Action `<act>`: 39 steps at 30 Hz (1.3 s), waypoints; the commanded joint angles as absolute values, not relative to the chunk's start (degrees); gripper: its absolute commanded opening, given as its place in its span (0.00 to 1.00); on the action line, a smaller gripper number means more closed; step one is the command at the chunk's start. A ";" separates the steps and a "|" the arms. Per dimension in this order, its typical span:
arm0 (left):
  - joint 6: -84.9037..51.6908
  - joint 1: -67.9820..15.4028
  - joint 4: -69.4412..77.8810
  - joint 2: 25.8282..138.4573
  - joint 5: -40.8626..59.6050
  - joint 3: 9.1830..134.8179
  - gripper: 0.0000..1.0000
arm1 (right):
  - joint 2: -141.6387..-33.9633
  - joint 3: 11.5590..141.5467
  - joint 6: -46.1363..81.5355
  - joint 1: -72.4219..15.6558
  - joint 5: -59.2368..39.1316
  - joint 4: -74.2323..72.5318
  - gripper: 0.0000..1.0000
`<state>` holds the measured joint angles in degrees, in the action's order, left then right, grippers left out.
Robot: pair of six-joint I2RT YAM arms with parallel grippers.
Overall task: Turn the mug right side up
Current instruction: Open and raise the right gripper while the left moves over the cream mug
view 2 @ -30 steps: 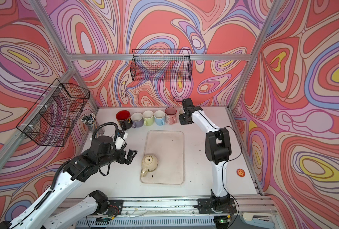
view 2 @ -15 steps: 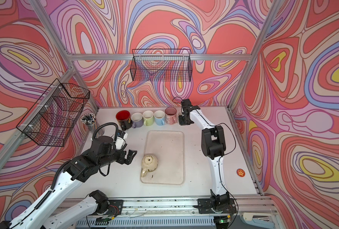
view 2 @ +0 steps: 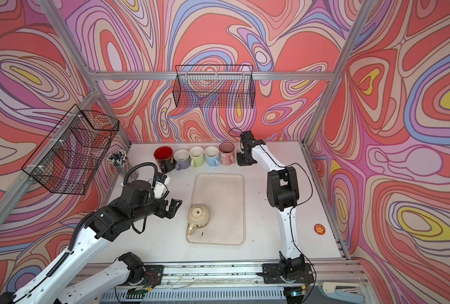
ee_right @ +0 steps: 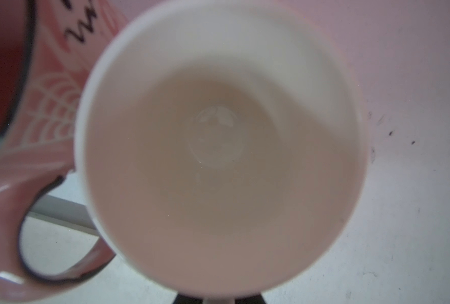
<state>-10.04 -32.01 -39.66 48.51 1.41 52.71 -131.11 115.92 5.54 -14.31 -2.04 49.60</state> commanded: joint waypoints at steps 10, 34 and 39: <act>-8.66 -32.34 -41.08 49.60 2.37 51.91 0.94 | -131.58 118.03 4.39 -14.13 -2.59 48.80 0.35; -12.86 -42.97 -51.32 59.19 -2.71 56.70 0.72 | -95.75 80.79 11.41 -14.16 -12.00 22.37 0.45; -17.87 -45.74 -51.59 59.10 -4.19 53.82 0.67 | -84.99 68.62 16.78 -14.33 -15.90 14.43 0.45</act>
